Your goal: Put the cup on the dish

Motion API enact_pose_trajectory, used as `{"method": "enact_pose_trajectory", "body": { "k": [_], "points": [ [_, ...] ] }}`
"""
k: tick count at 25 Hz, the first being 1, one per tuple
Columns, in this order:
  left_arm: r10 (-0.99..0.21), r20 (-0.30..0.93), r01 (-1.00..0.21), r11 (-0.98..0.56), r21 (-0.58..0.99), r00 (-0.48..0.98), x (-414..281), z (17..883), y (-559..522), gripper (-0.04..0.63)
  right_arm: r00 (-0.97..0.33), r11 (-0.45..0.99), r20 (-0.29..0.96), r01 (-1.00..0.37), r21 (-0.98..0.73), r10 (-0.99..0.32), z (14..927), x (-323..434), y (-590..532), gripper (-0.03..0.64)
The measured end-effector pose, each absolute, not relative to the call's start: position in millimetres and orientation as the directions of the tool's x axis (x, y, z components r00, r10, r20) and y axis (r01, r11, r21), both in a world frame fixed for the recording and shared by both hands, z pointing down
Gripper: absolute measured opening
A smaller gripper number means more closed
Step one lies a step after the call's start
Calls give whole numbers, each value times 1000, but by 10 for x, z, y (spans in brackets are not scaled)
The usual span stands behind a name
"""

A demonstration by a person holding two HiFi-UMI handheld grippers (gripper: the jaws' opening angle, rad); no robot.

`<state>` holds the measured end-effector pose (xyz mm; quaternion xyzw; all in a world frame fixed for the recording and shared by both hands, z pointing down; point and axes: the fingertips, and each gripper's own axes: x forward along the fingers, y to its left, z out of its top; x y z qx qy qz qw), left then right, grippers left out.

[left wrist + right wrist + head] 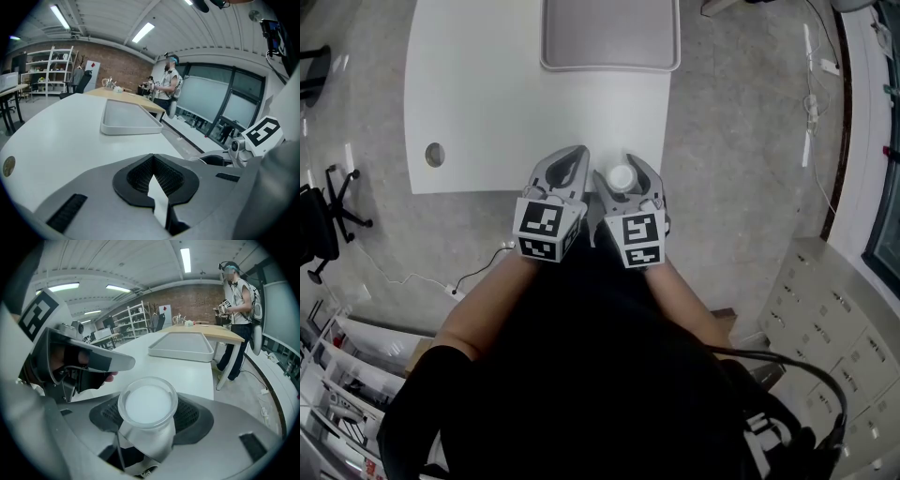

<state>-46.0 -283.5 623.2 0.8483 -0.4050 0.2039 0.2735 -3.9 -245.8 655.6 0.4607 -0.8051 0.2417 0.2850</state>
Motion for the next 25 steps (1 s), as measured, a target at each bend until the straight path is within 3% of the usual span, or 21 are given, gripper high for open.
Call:
{"method": "enact_pose_trajectory", "body": {
  "k": [25],
  "points": [
    [-631,414,-749,-613,254,656,-609,5193,-3198,6,-377,439,566,-898,-29,-733,5295,-202,-2875,257]
  ]
}}
